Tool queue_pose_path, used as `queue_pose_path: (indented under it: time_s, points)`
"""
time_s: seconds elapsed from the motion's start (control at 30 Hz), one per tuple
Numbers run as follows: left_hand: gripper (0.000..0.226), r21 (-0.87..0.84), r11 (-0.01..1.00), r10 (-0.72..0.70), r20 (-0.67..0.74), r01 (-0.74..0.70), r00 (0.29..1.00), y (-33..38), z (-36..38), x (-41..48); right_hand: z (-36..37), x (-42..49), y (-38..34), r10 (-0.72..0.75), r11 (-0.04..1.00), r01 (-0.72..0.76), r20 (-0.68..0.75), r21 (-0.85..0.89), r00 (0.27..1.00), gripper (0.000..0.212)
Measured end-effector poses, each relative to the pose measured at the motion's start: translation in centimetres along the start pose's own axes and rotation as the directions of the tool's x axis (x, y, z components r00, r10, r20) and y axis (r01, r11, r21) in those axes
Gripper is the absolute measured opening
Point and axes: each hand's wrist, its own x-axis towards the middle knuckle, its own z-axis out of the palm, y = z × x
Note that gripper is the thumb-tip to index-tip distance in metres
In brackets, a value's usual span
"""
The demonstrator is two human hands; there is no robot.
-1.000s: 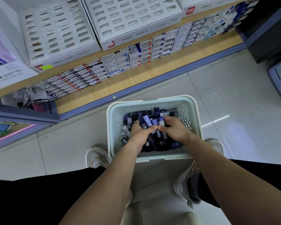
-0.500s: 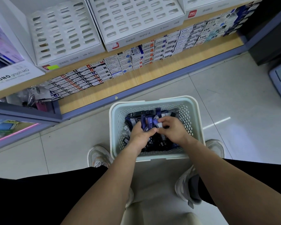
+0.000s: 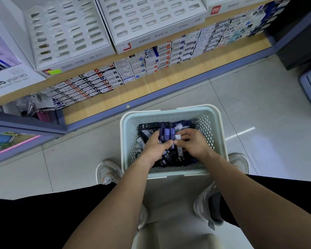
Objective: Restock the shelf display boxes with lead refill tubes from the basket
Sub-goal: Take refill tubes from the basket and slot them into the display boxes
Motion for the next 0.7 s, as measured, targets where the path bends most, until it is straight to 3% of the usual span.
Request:
queue_pose_path:
  time_s: [0.3,0.43,0.53,0.7]
  points:
    - [0.025,-0.010,1.000,0.012,0.009,-0.012,1.000,0.2,0.2,0.6,0.6,0.3,0.0,-0.041,0.999,0.041,0.032,0.001,0.999,0.015]
    - [0.023,0.000,1.000,-0.012,-0.037,0.012,0.999,-0.5,-0.4,1.3,-0.1,0.3,0.0,0.068,0.982,-0.073,0.034,0.172,0.997,0.029]
    - [0.028,-0.003,1.000,-0.012,-0.004,0.012,1.000,-0.7,-0.6,1.3,-0.2,0.2,-0.2,0.085,0.966,-0.090,0.031,0.241,0.996,0.025]
    - [0.029,-0.090,0.996,-0.003,0.071,0.009,0.997,-0.8,-0.7,1.4,0.6,0.5,-0.4,0.056,0.993,-0.054,-0.015,0.108,0.998,0.019]
